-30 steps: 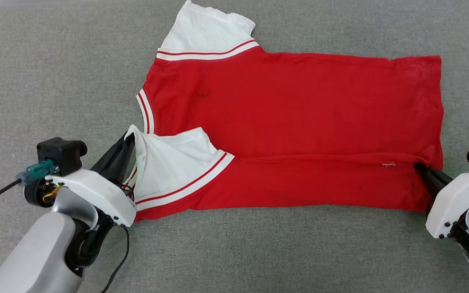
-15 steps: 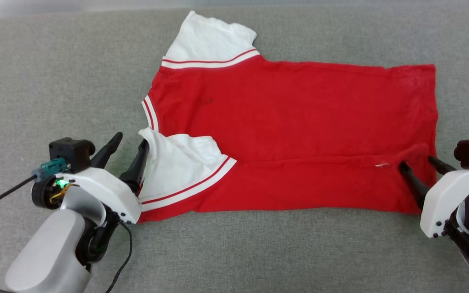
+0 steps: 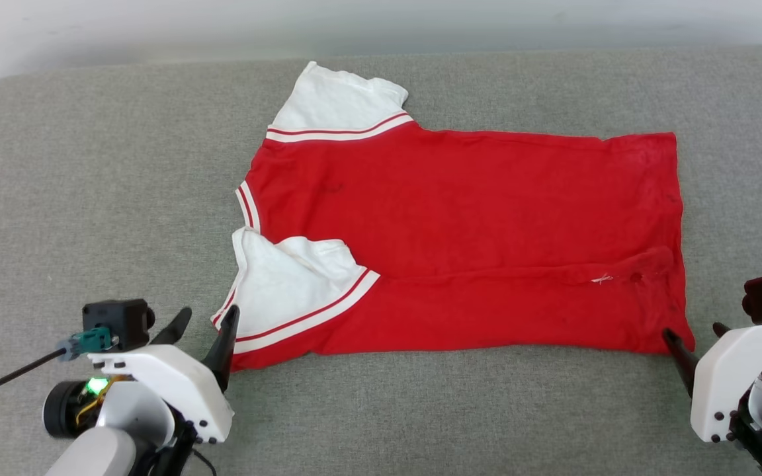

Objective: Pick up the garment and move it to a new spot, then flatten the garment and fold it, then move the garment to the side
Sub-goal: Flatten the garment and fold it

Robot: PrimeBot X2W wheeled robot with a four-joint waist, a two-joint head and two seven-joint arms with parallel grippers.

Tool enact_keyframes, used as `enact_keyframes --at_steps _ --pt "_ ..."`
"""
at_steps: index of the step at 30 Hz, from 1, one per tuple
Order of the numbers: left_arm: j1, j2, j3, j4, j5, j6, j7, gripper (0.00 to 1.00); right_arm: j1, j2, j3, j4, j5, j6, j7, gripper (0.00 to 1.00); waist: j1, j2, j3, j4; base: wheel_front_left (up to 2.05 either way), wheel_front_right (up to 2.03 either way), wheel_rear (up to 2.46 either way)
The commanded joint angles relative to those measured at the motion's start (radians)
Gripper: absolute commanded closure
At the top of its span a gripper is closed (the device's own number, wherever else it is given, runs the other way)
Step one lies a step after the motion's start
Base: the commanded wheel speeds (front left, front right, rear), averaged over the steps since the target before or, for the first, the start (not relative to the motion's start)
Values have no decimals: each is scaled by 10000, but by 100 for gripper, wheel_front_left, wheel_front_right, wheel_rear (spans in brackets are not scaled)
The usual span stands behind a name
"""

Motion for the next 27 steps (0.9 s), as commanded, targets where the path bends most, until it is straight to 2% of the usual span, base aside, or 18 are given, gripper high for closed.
enact_keyframes --at_steps 1,5,12,17,23,25,26,27 --pt "295 148 59 -475 -185 279 367 0 124 155 -80 -366 -165 -7 127 0 0 0 86 -49 0 0 0" --pt "754 538 70 -1455 -265 899 1155 0 258 429 -159 -959 -449 -7 231 0 0 0 341 -144 0 0 0" --pt "760 836 -151 -1938 -157 1348 1930 0 270 667 -229 -1470 -553 -7 284 0 0 0 793 -275 0 0 0" --pt "598 790 -233 -1662 -180 1353 2135 0 245 746 -185 -1609 -550 -7 246 0 0 0 978 -336 0 0 0" --pt "600 681 -433 -724 -446 1095 2411 0 113 782 -147 -1745 -606 -7 175 0 0 0 1114 -433 0 0 0" --pt "661 491 -541 -430 -659 925 2499 0 107 753 -165 -1796 -622 -7 196 0 0 0 1117 -443 0 0 0" --pt "667 430 -637 -304 -714 807 2538 62 113 730 -177 -1814 -630 -7 220 0 0 0 1106 -442 0 0 0" --pt "666 371 -742 -187 -774 683 2581 100 119 713 -187 -1825 -629 -7 245 0 0 0 1086 -438 0 0 0"
